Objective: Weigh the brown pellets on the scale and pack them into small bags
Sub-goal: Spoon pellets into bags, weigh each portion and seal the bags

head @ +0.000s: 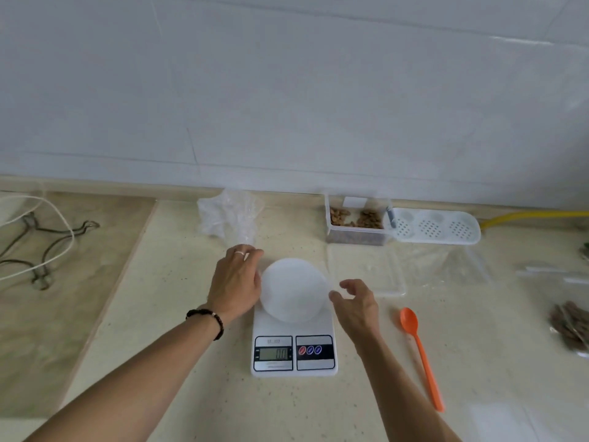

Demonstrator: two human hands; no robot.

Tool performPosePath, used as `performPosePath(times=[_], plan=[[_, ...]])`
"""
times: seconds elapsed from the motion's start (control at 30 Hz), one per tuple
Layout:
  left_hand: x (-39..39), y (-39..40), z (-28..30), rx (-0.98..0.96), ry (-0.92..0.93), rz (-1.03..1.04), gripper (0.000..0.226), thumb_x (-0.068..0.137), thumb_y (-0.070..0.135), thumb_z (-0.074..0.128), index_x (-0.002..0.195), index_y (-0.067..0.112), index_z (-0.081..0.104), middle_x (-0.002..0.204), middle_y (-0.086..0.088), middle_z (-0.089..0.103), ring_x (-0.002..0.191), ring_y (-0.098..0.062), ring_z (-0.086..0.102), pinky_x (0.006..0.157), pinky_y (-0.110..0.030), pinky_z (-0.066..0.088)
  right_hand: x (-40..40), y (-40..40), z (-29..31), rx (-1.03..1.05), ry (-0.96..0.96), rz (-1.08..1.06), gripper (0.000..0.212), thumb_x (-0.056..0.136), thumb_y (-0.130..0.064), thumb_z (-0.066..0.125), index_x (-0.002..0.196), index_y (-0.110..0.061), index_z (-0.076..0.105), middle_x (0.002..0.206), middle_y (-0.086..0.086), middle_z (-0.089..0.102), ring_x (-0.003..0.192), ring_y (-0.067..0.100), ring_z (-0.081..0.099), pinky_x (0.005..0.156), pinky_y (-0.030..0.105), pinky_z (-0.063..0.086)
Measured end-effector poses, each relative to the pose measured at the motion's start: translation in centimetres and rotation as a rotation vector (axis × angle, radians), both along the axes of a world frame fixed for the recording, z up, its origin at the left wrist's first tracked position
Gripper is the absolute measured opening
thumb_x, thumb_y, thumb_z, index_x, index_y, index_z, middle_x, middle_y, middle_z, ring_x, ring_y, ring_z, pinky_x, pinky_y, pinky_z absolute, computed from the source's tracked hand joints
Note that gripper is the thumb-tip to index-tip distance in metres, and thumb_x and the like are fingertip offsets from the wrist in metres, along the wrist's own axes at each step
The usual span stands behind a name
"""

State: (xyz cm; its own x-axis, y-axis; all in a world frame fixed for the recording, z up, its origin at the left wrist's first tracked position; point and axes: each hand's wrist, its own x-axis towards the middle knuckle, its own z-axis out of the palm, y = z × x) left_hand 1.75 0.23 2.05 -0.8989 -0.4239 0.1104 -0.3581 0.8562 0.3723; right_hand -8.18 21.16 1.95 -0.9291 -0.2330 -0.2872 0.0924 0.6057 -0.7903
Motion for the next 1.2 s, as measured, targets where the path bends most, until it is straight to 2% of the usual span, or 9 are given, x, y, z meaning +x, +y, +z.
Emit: performPosePath(times=[0.07,0.17,0.33,0.5,0.67,0.83,0.93,1.07,1.2], plan=[[1.3,0.7,-0.3,-0.021,0.027,-0.035,0.040,0.085,0.009,0.062,0.124,0.006,0.057,0.127,-0.015,0.055,0.127,-0.035,0.046,0.097,-0.050,0.047,0.4,0.7,-0.1,0.040,0.045,-0.014,0.033,0.089,-0.023,0.061,0.121,-0.015,0.057,0.126,0.006,0.053,0.098,0.015,0.051,0.086,0.029,0.043],[3.7,2.0,-1.3,-0.022,0.023,-0.033,0.040,0.088,0.020,0.060,0.126,0.009,0.054,0.130,-0.016,0.055,0.135,-0.037,0.039,0.104,-0.052,0.042,1.5,1.8,-0.6,0.077,0.085,-0.013,0.029,0.090,-0.023,0.058,0.118,-0.015,0.058,0.126,0.008,0.053,0.090,0.015,0.051,0.082,0.028,0.043],[8.5,5.2,-3.4,-0.039,0.004,0.035,0.053,0.092,0.039,0.035,0.128,0.004,0.051,0.132,-0.017,0.053,0.134,-0.038,0.040,0.106,-0.048,0.040,5.6,4.0,-2.4,0.096,0.250,0.064,0.026,0.090,-0.019,0.059,0.115,-0.013,0.060,0.121,0.008,0.054,0.108,0.026,0.055,0.090,0.036,0.047],[13.0,8.9,-6.1,-0.029,-0.001,0.087,0.057,0.092,0.043,0.038,0.132,0.003,0.044,0.137,-0.020,0.048,0.135,-0.040,0.037,0.106,-0.051,0.039,9.7,6.8,-4.9,0.243,0.503,0.312,0.035,0.087,-0.017,0.064,0.120,-0.009,0.059,0.128,0.014,0.054,0.110,0.034,0.055,0.084,0.044,0.050],[14.9,11.2,-8.7,-0.010,-0.061,0.166,0.066,0.092,0.049,0.033,0.143,0.007,0.037,0.151,-0.016,0.035,0.144,-0.032,0.024,0.116,-0.051,0.023,11.5,8.1,-5.9,0.404,0.543,0.479,0.051,0.093,-0.028,0.053,0.141,-0.018,0.041,0.155,0.012,0.029,0.131,0.030,0.040,0.099,0.043,0.044],[15.0,11.5,-9.1,-0.050,-0.078,0.142,0.066,0.093,0.051,0.030,0.147,0.014,0.031,0.155,-0.007,0.030,0.147,-0.024,0.017,0.120,-0.047,0.010,11.2,7.7,-5.7,0.501,0.574,0.593,0.061,0.096,-0.033,0.044,0.152,-0.023,0.021,0.161,0.012,0.009,0.137,0.028,0.030,0.106,0.041,0.036],[14.9,11.5,-9.1,-0.051,-0.083,0.132,0.064,0.094,0.051,0.028,0.148,0.017,0.029,0.157,-0.005,0.028,0.148,-0.022,0.014,0.121,-0.047,0.006,11.0,7.4,-6.0,0.543,0.611,0.601,0.060,0.095,-0.033,0.046,0.150,-0.023,0.025,0.160,0.014,0.012,0.135,0.030,0.034,0.104,0.043,0.038],[15.0,11.4,-9.3,-0.050,-0.089,0.133,0.064,0.094,0.052,0.028,0.149,0.019,0.028,0.158,-0.004,0.025,0.149,-0.020,0.010,0.120,-0.045,0.002,10.7,7.3,-6.7,0.557,0.664,0.585,0.057,0.090,-0.030,0.055,0.144,-0.020,0.040,0.155,0.018,0.027,0.124,0.033,0.046,0.092,0.045,0.046],[15.0,11.4,-9.3,-0.058,-0.099,0.130,0.065,0.093,0.052,0.025,0.148,0.018,0.027,0.157,-0.005,0.025,0.148,-0.022,0.011,0.120,-0.046,0.004,10.6,7.1,-6.7,0.565,0.688,0.561,0.053,0.090,-0.031,0.057,0.140,-0.022,0.045,0.153,0.016,0.032,0.123,0.033,0.047,0.090,0.045,0.047]])
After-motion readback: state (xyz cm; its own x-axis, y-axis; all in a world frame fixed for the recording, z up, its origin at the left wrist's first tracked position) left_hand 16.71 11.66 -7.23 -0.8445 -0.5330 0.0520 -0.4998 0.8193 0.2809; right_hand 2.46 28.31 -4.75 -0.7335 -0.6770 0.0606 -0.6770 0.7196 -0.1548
